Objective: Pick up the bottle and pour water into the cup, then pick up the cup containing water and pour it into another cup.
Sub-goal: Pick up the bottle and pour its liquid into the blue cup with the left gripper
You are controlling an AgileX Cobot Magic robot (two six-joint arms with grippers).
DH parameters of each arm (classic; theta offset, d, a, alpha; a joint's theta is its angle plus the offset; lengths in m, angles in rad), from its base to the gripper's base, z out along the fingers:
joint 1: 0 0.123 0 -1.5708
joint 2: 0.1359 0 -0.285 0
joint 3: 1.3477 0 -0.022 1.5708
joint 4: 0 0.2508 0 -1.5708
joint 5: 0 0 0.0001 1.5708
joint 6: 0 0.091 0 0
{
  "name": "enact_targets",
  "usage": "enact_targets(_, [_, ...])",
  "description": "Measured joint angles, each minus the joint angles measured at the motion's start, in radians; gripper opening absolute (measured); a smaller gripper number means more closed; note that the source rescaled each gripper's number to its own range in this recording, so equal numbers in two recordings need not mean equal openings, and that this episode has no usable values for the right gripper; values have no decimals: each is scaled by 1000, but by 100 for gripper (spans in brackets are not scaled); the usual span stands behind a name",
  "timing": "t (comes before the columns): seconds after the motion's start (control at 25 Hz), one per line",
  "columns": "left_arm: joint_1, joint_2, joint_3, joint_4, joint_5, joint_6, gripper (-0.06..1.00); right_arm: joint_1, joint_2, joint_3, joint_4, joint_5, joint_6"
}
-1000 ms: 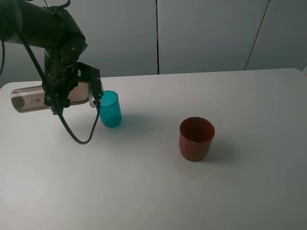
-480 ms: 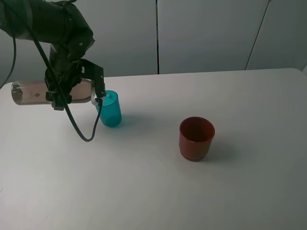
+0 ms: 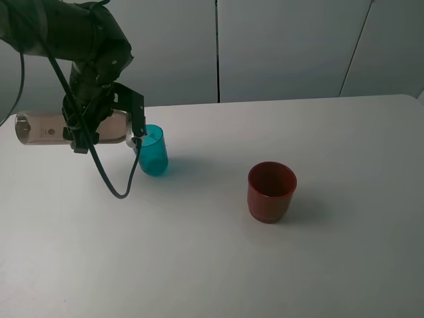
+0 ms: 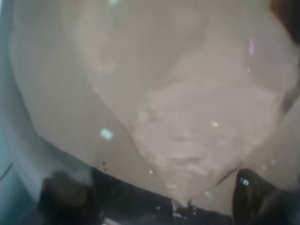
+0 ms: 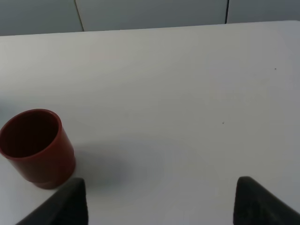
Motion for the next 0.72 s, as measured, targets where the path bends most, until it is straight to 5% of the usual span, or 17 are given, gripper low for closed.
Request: enact_targets(0.72, [-5,0,0,25,9,30,2,0,0,0,0,0,0])
